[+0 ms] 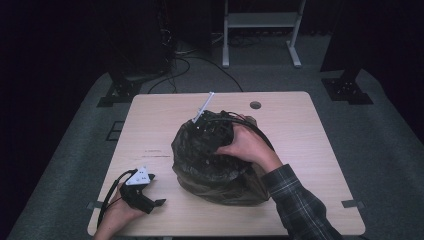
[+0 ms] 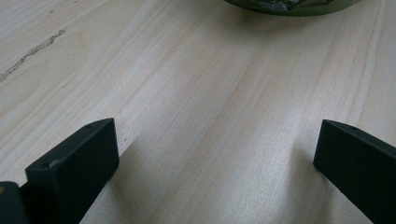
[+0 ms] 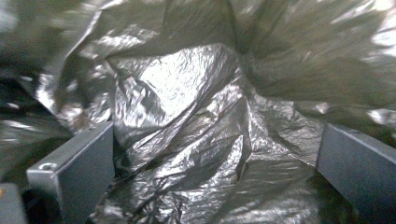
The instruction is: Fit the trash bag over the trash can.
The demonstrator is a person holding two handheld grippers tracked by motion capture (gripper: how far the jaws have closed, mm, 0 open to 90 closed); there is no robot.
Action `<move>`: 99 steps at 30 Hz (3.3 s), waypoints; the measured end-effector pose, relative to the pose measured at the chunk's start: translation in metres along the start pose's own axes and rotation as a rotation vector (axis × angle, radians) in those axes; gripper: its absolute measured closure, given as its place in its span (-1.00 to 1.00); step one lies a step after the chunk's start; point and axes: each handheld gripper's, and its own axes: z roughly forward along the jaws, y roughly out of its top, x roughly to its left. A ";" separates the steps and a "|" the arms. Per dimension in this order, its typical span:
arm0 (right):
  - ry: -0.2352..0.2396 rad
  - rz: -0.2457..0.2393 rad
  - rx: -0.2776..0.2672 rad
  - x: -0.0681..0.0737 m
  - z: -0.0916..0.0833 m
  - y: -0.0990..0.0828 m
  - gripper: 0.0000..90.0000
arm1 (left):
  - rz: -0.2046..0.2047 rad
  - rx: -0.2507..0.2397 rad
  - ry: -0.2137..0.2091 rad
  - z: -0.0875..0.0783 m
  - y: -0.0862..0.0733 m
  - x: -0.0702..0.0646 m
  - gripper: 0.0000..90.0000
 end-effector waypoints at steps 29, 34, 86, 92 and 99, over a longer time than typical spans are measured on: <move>0.005 0.009 -0.303 -0.002 -0.068 -0.039 -1.00 | 0.005 -0.002 -0.004 0.000 0.000 0.000 -1.00; -0.010 0.027 -0.370 -0.003 -0.086 -0.060 -1.00 | 0.001 -0.001 0.001 0.000 0.000 0.000 -1.00; -0.179 0.312 -0.570 0.008 -0.044 -0.300 -1.00 | -0.008 0.000 0.010 0.000 0.000 0.000 -1.00; -0.185 0.343 -0.499 0.007 -0.019 -0.313 -1.00 | -0.007 -0.001 0.009 0.000 0.000 0.000 -1.00; -0.206 0.377 -0.440 0.007 0.000 -0.328 -1.00 | -0.006 -0.001 0.007 0.000 0.000 0.000 -1.00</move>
